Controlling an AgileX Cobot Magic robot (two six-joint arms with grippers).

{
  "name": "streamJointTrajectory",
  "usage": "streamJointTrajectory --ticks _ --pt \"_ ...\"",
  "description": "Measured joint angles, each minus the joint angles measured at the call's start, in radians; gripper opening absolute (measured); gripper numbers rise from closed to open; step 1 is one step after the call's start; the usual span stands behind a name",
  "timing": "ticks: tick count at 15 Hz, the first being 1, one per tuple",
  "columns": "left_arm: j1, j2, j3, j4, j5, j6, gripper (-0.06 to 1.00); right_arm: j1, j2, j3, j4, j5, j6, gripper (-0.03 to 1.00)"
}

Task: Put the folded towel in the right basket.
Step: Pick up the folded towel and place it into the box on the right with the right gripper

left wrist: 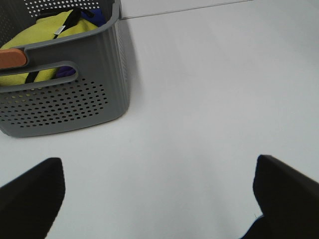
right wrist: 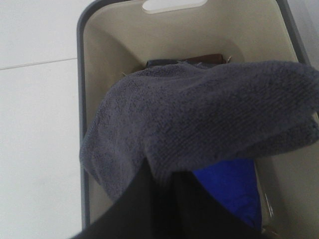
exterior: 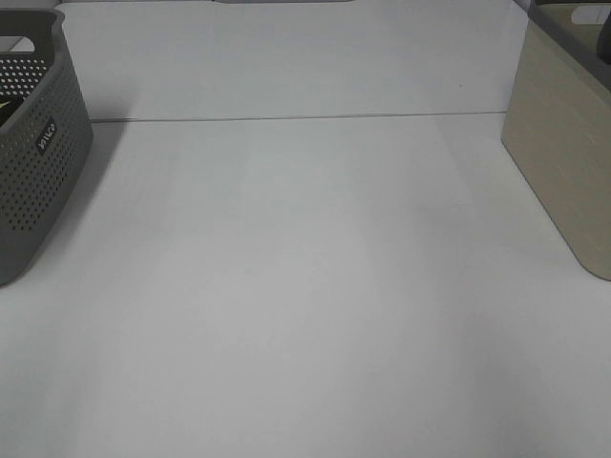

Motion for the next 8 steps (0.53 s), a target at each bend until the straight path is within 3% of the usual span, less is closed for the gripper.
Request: streamJointTrajectory --ticks 3,5,8 --pt "0.000 0.000 0.000 0.000 0.000 0.000 0.98 0.000 0.077 0.000 0.018 0.028 0.015 0.05" --pt "0.000 0.000 0.000 0.000 0.000 0.000 0.98 0.000 0.148 0.000 0.023 0.041 0.019 0.10" --pt "0.000 0.000 0.000 0.000 0.000 0.000 0.98 0.000 0.215 0.000 0.021 0.057 0.045 0.39"
